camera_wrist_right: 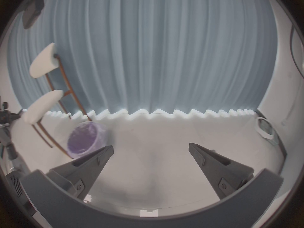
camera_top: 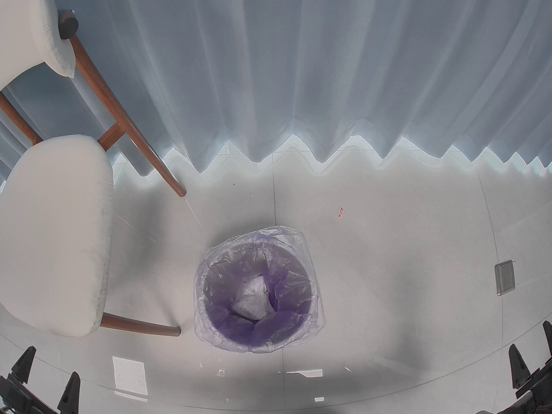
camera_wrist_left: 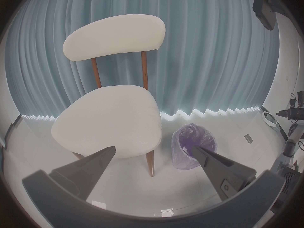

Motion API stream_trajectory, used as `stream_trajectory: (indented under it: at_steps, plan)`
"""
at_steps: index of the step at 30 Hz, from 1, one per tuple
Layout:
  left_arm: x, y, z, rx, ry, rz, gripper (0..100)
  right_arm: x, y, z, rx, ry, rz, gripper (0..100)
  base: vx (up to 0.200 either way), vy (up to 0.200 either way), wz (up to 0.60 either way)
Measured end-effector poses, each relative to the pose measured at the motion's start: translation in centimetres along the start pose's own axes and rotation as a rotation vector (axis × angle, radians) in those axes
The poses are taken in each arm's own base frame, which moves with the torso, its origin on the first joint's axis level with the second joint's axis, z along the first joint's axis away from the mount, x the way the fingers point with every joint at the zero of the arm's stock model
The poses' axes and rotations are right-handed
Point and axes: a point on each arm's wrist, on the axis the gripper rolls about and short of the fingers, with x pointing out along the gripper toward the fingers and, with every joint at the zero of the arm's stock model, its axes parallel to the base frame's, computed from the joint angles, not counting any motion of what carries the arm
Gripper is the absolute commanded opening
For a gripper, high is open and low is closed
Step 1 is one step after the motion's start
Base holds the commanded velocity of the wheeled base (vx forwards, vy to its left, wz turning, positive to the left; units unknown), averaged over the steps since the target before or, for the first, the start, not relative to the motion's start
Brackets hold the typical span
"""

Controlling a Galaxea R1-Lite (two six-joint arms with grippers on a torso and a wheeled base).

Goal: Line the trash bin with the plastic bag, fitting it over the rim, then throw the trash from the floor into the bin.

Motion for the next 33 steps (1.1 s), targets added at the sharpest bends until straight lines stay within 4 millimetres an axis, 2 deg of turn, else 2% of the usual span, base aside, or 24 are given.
stream_trajectory:
  at_steps: [6, 8, 14, 17, 26, 33]
  plan:
    - [0.00, 0.00, 0.00, 0.000, 0.000, 0.001, 100, -0.07, -0.34, 0.01, -0.001, -0.017, 0.190, 100, 0.000, 0.000, 0.00]
    - [0.00, 0.00, 0.00, 0.000, 0.000, 0.002, 100, -0.12, -0.50, -0.02, 0.015, -0.032, 0.171, 100, 0.000, 0.000, 0.00]
    - [0.00, 0.01, 0.01, 0.000, 0.000, 0.002, 100, -0.24, -1.00, -0.13, 0.030, -0.065, -0.039, 100, 0.000, 0.000, 0.00]
    - [0.00, 0.01, 0.01, 0.001, 0.000, 0.002, 100, -0.28, -1.06, -0.16, 0.004, -0.078, -0.071, 100, 0.000, 0.000, 0.00]
    - [0.00, 0.01, 0.01, 0.002, 0.000, 0.002, 100, -0.26, -0.58, -0.18, 0.052, -0.105, 0.123, 100, 0.000, 0.000, 0.00]
    - [0.01, 0.01, 0.00, 0.001, 0.001, 0.003, 100, -0.25, -0.48, -0.43, 0.011, -0.088, 0.158, 100, 0.000, 0.000, 0.00]
